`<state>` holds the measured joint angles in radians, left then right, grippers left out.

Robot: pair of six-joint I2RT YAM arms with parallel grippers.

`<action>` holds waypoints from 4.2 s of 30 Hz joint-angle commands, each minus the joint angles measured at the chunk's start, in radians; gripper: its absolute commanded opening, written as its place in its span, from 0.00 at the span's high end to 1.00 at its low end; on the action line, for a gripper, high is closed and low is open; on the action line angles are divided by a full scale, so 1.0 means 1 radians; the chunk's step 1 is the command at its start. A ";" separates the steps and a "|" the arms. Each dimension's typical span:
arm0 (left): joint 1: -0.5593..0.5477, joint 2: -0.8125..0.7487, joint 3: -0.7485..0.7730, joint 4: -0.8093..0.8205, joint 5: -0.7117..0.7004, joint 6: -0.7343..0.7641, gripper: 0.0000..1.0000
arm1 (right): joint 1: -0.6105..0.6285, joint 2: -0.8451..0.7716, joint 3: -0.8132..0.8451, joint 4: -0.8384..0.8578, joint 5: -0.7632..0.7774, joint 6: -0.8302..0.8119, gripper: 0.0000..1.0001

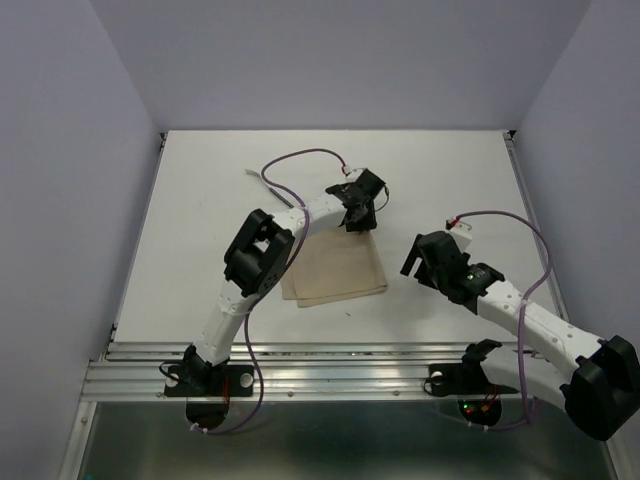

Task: Fold the napkin into a case and place the utensils inside
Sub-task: Turn over the upper triangle folded napkin at the center of the board, then fold the lower triangle-folded napkin at the center of the board.

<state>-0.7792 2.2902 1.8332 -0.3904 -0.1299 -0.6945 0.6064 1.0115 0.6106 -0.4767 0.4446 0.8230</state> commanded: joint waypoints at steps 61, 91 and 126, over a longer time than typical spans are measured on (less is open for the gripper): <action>0.304 -0.857 -0.761 0.031 0.000 0.003 0.11 | -0.149 1.024 0.816 0.224 -0.313 -0.292 0.83; 0.304 -0.839 -0.792 0.048 0.024 -0.011 0.12 | -0.201 1.070 0.811 0.274 -0.437 -0.265 0.59; 0.302 -0.611 -0.677 0.153 0.125 0.020 0.22 | -0.272 0.915 0.709 0.234 -0.222 -0.444 0.73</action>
<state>-0.4797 1.6283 1.0973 -0.2672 -0.0139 -0.6994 0.3531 1.9743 1.3128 -0.2306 0.2096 0.3710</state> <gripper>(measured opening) 0.832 0.233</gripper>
